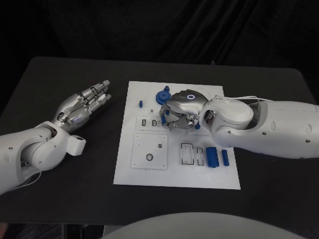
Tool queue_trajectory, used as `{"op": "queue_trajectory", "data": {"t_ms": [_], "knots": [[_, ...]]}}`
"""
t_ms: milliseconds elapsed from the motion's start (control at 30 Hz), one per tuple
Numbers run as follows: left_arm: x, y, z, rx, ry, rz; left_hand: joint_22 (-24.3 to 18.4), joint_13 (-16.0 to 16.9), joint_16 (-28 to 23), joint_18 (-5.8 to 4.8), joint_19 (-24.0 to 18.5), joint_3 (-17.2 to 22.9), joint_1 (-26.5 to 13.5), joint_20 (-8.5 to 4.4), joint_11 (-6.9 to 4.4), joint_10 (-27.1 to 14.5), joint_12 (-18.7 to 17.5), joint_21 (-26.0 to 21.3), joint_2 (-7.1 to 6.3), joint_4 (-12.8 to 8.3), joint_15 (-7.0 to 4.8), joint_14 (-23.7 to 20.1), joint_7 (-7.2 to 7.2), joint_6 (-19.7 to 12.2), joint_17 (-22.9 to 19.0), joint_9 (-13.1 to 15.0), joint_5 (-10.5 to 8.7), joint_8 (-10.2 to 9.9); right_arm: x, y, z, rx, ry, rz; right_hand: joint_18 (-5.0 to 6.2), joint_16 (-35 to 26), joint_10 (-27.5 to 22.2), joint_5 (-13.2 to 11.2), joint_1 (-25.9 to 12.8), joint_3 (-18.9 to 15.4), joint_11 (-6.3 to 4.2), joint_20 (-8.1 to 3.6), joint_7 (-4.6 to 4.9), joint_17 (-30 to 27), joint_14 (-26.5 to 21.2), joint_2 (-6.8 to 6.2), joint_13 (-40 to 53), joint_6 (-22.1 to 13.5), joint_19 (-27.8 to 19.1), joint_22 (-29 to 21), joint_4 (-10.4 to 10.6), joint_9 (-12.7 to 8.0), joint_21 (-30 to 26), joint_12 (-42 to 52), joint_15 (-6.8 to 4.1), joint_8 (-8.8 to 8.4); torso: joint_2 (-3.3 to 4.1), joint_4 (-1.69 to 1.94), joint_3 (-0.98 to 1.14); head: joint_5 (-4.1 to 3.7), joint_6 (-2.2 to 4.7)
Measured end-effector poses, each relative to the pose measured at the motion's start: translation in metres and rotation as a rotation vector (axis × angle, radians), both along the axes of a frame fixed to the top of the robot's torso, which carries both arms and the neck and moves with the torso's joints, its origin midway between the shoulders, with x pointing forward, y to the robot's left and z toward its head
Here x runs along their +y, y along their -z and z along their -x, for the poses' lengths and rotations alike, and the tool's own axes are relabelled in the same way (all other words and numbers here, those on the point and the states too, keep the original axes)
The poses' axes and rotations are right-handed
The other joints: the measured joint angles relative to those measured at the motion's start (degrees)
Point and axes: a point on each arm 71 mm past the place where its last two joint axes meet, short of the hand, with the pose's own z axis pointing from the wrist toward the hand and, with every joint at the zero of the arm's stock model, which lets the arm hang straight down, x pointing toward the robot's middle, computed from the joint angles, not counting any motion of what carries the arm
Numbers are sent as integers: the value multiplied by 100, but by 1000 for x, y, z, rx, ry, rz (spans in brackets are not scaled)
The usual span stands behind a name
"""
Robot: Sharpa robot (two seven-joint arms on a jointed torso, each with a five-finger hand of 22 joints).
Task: Assemble the parts on the task board
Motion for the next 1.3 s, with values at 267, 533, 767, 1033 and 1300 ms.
{"op": "queue_trajectory", "data": {"t_ms": [267, 533, 767, 1033, 1300], "knots": [[0, 0, -1, 0, 0, 0, 0, 0, 0, 0, 0, 0, 0, 0, 0, 0, 0, 0, 0, 0, 0, 0, 21, 21, 2, 0, 0, 0, 0, 1, 0, 9, 0, 15, 0, -23, 10, -501, -98, -81, 30, 21, 27, 0, 16, -34, 0, -193, -21, 0, 2, -155, -36, 0, 16, -217, 0, -3, 0, -1, -22], [1, 0, -1, 0, 0, -1, 1, 0, 0, 0, 0, 16, 0, -1, 0, 0, 0, 0, 0, -16, 0, 0, 42, 0, 2, 4, 0, 0, 0, 2, -1, 11, 0, 20, 0, -51, 10, -838, -206, -203, 29, 41, 36, 0, -4, -52, -1, -646, 0, 0, 13, -429, -113, 0, 35, -616, -1, -2, 0, -11, -33], [1, 0, -1, 0, -1, -1, 1, 0, 0, 0, 0, 16, 0, -1, 0, 0, 0, 0, 0, -16, 0, 0, 42, 0, 2, 4, 0, 0, -3, 1, -1, 7, 4, 15, 0, -72, -10, -993, -266, -276, 50, 41, 19, 0, -3, -76, -1, -1597, 0, 0, 125, -983, -153, 0, 35, -749, 0, -1, 2, -8, -34], [1, 0, 0, -1, -5, -2, 1, 0, 0, -1, -19, 45, 30, 41, -1, 0, 0, 0, -30, -34, 0, 0, 114, 71, -2, 15, 28, 0, -16, -6, 4, -34, 5, -51, 0, -71, -10, -1093, -189, -231, 50, 41, -30, 0, -4, -230, -1, -2191, 0, -1, 424, -1396, -168, 0, 35, -772, 0, -1, 3, 24, 65], [-3, -2, 6, -8, -7, -4, 2, 18, 0, 92, -15, 151, 30, 204, 77, 83, 46, 0, -30, -24, 89, -1, 176, 177, -2, 22, 28, 23, -38, -29, 8, -107, 11, -141, 0, -69, -10, -1160, -182, -166, 50, 41, -51, 0, -4, -263, 3, -2145, 0, -1, 628, -1467, -168, 0, 35, -772, -2, -4, 7, 157, 309]]}}
